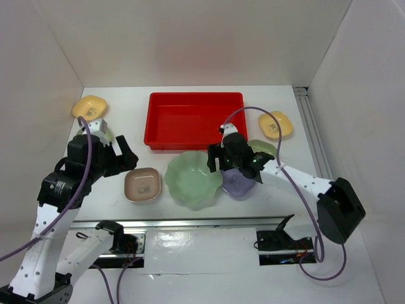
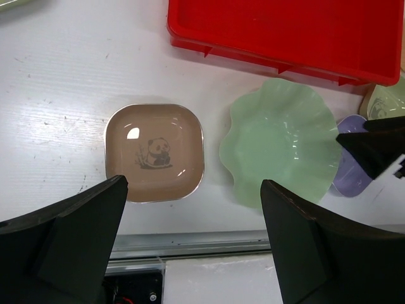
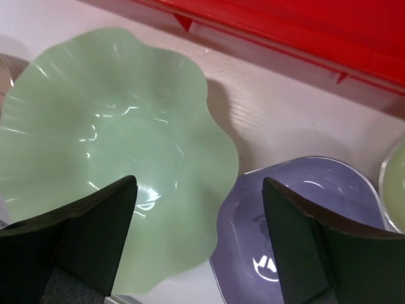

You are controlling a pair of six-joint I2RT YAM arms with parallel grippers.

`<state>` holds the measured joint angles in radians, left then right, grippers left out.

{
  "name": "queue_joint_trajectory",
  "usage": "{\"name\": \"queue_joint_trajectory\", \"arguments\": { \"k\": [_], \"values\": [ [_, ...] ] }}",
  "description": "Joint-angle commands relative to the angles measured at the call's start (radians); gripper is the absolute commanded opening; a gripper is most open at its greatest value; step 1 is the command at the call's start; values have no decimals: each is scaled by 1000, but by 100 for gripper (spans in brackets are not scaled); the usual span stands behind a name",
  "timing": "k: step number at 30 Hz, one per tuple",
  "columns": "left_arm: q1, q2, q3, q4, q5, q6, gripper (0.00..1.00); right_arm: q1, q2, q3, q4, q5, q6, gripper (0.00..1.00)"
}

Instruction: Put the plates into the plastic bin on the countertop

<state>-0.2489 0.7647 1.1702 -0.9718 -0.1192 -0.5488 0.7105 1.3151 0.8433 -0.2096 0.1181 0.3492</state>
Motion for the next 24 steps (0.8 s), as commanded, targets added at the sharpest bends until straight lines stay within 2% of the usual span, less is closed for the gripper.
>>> {"name": "queue_joint_trajectory", "arguments": {
  "k": [1,9,16,24],
  "values": [
    [-7,-19,-3,45,12,24,100,-2,48,19,119,-48,-6,86],
    [-16,-19,-3,45,21,24,100,-75,93,-64,191,-89,5,85],
    [-26,-10,-3,45,12,24,100,-75,111,-113,231,-110,5,83],
    [-46,-10,-3,45,-17,24,100,-75,133,-113,251,-123,14,71]
  ]
}}
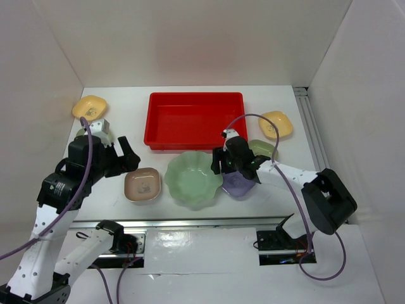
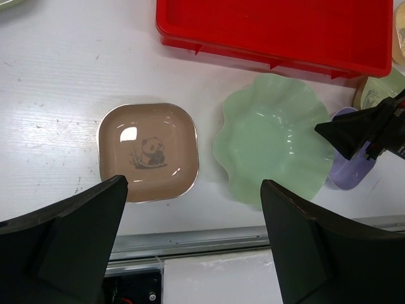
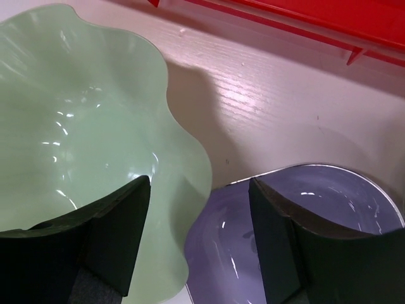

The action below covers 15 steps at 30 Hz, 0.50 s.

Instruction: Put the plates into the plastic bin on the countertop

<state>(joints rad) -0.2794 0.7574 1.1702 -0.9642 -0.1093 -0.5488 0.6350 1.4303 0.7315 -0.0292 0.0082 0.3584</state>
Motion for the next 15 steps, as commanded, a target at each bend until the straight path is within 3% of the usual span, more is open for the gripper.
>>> {"name": "queue_joint_trajectory", "arguments": {
  "k": [1,9,14,15],
  "values": [
    [-15,-3,-3,38,-36,24,100,0,27,-1,71,-13,5,69],
    [-47,7,6,38,-81,15,100,0,48,17,80,-24,-6,67],
    [-57,7,6,38,-90,6,100,9,67,17,80,-33,-6,45],
    [-57,7,6,38,-90,6,100,9,67,26,80,-33,-6,45]
  ]
}}
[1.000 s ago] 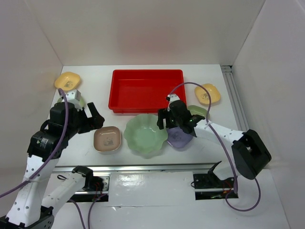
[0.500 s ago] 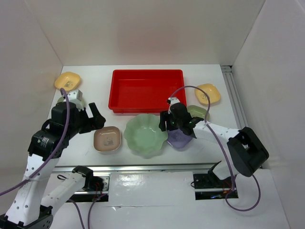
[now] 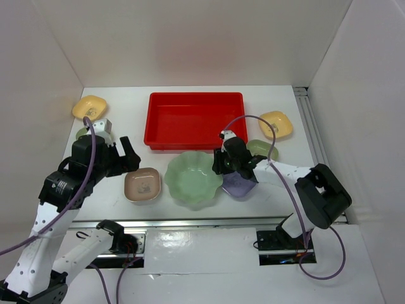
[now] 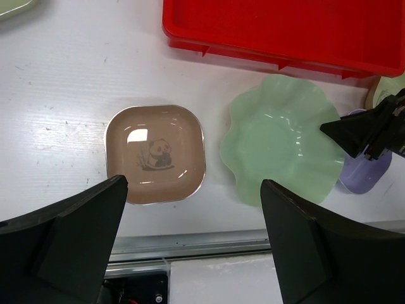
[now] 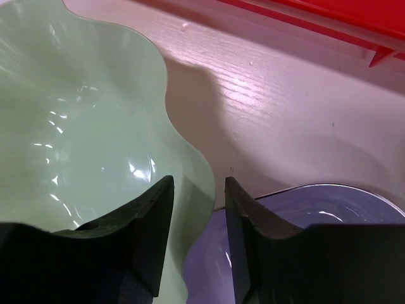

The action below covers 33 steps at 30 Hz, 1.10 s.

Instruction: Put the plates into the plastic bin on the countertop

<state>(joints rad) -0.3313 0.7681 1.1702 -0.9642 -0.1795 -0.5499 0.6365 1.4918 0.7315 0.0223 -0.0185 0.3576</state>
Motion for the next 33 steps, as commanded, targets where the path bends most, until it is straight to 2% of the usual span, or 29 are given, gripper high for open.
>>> {"name": "queue_joint_trajectory", "arguments": {
  "k": [1,3,6,11,16,24,33],
  "values": [
    [-14,-4,6,38,-31,7,100,8,5,26,28,-6,-5,45],
    [-23,-4,6,38,-31,7,100,19,5,35,16,3,4,44],
    [-34,-4,6,38,-41,7,100,28,-4,36,5,12,4,33],
    [-34,-4,6,38,-60,-2,100,48,-13,55,-21,26,27,0],
    [-43,-4,6,29,-69,-2,100,100,-24,136,-125,109,81,0],
    [-52,-4,6,28,-78,-2,100,201,-191,241,-334,256,113,0],
    [-52,5,6,28,-78,-2,100,201,-312,367,-383,189,104,0]
  ]
}}
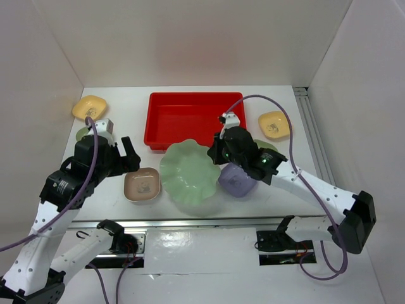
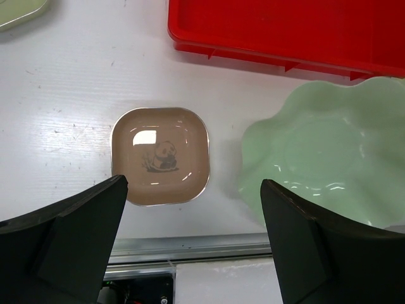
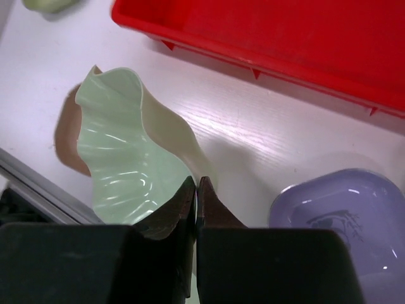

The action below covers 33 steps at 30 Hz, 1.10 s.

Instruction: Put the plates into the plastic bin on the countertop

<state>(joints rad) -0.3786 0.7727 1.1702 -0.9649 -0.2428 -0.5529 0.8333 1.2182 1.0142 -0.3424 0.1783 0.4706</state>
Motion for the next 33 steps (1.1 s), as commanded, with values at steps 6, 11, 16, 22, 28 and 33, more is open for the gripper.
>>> {"name": "queue_joint_trajectory", "arguments": {
  "k": [6,11,16,22,28,33],
  "values": [
    [-5,0,-4,29,-6,1,100,-178,29,182,152,-81,-12,0],
    [-5,-19,-27,52,28,1,100,-348,229,273,335,-157,78,0],
    [-5,-19,-47,63,52,1,100,-453,502,521,365,-233,123,0],
    [-5,-29,-87,83,62,1,100,-511,770,649,402,-260,161,0],
    [-5,-50,-121,106,53,-8,100,-543,883,712,381,-292,181,0],
    [-5,-41,-130,115,65,-8,100,-563,922,690,408,-382,217,0]
  ]
}}
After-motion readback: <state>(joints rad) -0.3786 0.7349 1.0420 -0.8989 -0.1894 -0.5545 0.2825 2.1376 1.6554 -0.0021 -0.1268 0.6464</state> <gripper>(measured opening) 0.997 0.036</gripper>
